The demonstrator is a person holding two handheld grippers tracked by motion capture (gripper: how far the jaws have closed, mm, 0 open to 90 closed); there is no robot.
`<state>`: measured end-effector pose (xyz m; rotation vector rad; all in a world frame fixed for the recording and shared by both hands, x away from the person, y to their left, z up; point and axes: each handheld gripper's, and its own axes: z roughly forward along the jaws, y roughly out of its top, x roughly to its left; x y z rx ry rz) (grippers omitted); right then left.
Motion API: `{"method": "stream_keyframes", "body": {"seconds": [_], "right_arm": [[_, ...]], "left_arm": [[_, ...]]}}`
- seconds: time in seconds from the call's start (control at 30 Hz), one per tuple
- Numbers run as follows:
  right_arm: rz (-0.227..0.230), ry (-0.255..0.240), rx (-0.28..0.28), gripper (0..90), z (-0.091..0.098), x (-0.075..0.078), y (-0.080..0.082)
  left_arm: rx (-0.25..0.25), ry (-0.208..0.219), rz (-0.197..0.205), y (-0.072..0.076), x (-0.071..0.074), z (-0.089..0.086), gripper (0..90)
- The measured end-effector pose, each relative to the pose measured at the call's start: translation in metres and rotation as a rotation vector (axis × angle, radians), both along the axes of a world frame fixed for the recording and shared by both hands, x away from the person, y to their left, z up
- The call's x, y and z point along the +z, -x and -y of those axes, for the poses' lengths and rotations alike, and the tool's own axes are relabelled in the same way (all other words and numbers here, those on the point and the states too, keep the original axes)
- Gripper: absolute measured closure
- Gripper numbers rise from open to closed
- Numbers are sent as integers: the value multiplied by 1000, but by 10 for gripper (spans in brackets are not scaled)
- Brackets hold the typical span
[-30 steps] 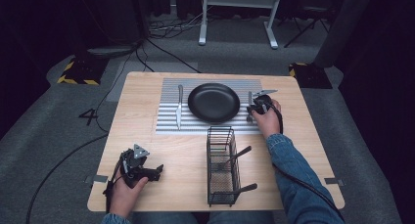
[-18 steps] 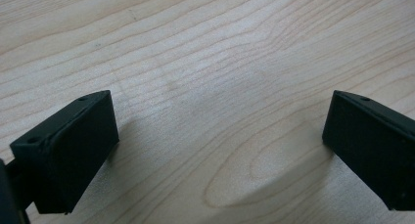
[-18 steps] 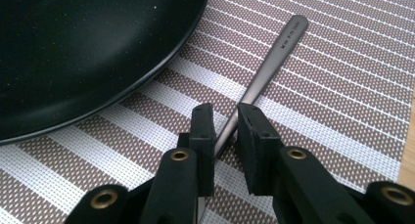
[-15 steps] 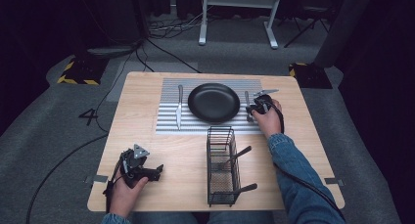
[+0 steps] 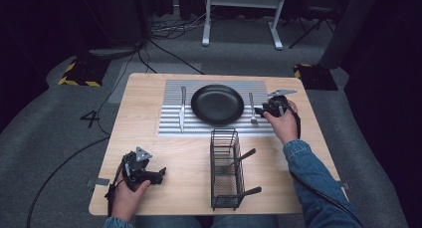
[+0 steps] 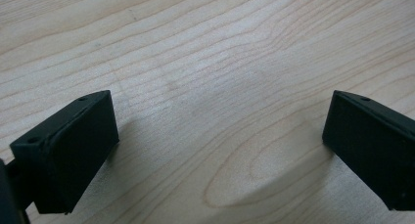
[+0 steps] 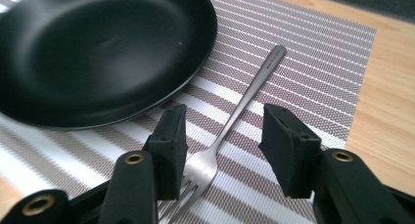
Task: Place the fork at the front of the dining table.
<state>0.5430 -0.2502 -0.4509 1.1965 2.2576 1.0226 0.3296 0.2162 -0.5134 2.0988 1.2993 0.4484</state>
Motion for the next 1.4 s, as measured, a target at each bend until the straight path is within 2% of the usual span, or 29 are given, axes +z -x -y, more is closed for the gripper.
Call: {"method": "stream_keyframes", "body": {"seconds": [0.3,0.6,0.87,0.9,0.93,1.03,1.1,1.13,1.4], "right_arm": [[21,-17,64,488,16,22,40],[23,-36,78,469,41,31,84],[18,-46,84,446,60,38,114],[18,-46,84,446,60,38,114],[16,-61,79,442,65,37,122],[15,-68,76,436,72,35,132],[14,-72,74,433,73,34,134],[13,-76,65,428,78,30,141],[-22,-66,54,418,89,3,163]], "left_arm": [[0,1,0,0,0,0,2],[-1,0,0,0,0,0,2],[-5,2,-1,-1,0,0,2],[-5,2,-1,-1,0,0,2],[-5,2,-1,-1,0,0,2],[-6,2,-1,-1,0,0,2],[-6,3,-1,-1,0,0,2],[-6,3,-1,-1,0,0,2],[-7,4,-1,-1,0,0,2]]}}
